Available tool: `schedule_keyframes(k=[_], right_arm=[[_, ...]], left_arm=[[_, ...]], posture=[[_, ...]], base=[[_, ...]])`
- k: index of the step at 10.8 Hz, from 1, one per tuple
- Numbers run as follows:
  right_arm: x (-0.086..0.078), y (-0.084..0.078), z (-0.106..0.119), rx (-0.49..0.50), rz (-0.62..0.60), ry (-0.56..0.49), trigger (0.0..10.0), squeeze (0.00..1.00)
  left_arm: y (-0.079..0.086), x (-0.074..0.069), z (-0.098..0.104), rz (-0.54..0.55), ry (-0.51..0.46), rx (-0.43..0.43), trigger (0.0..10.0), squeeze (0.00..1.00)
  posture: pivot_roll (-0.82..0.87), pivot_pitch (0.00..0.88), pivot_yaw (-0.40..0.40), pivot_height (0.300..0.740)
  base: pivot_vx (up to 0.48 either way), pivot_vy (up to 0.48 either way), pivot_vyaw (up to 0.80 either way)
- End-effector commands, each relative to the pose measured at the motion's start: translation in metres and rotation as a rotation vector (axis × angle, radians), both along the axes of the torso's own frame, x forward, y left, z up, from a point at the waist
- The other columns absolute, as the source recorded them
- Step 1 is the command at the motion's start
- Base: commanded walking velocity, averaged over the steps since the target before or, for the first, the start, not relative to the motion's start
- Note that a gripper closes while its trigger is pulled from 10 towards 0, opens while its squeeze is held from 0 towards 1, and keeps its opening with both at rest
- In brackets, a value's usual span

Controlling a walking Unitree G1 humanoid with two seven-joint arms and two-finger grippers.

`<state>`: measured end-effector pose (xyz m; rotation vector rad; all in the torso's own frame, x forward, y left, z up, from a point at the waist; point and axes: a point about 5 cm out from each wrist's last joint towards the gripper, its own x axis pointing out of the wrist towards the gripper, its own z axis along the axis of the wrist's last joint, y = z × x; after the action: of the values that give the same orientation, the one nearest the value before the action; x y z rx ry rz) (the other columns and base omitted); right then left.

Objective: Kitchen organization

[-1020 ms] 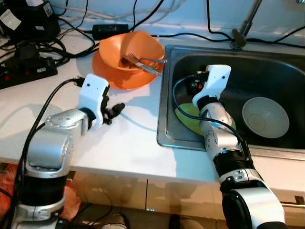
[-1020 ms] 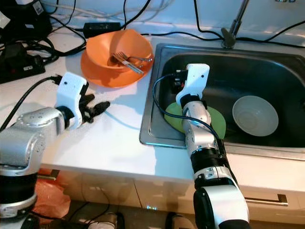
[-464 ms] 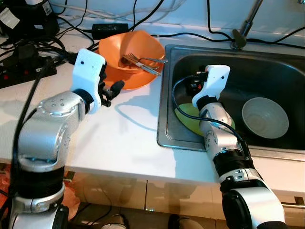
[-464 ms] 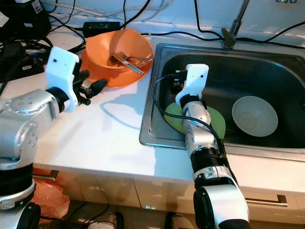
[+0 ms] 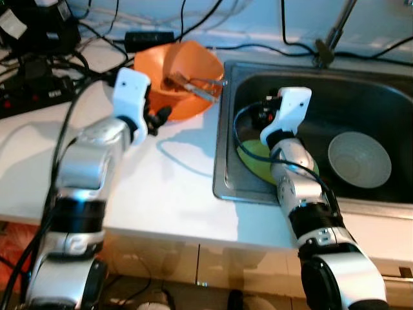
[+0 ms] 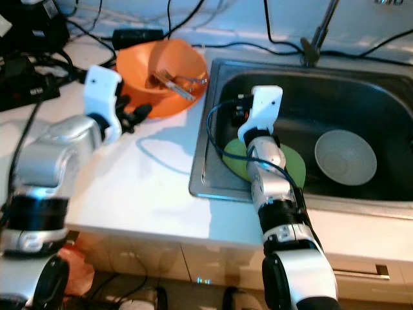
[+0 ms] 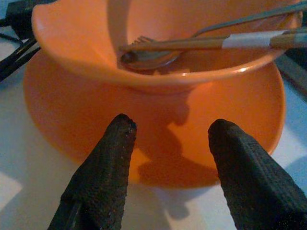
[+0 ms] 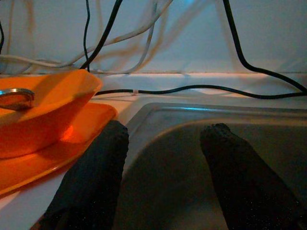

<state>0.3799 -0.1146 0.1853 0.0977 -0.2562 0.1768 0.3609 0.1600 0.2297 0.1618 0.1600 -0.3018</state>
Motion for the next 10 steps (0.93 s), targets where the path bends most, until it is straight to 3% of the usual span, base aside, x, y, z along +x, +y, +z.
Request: schedule_keyframes(k=[1, 7, 10], right_arm=[[-0.001, -0.003, -0.01, 0.009, -0.01, 0.032, 10.0, 0.0], [-0.003, -0.006, -0.011, 0.005, -0.018, 0.029, 10.0, 0.0], [-0.002, -0.006, -0.01, 0.004, -0.021, 0.027, 10.0, 0.0]], left_arm=[[-0.004, 0.005, 0.001, -0.012, -0.008, 0.009, 10.0, 0.0], [-0.027, 0.033, -0.015, -0.089, 0.043, -0.027, 10.0, 0.0], [-0.028, 0.041, -0.021, -0.132, 0.092, -0.009, 10.0, 0.0]], posture=[[0.14, 0.126, 0.002, 0.74], [0.11, 0.124, 0.01, 0.74], [0.11, 0.128, 0.017, 0.74]], base=[[0.0, 0.0, 0.0], [0.0, 0.0, 0.0], [0.0, 0.0, 0.0]])
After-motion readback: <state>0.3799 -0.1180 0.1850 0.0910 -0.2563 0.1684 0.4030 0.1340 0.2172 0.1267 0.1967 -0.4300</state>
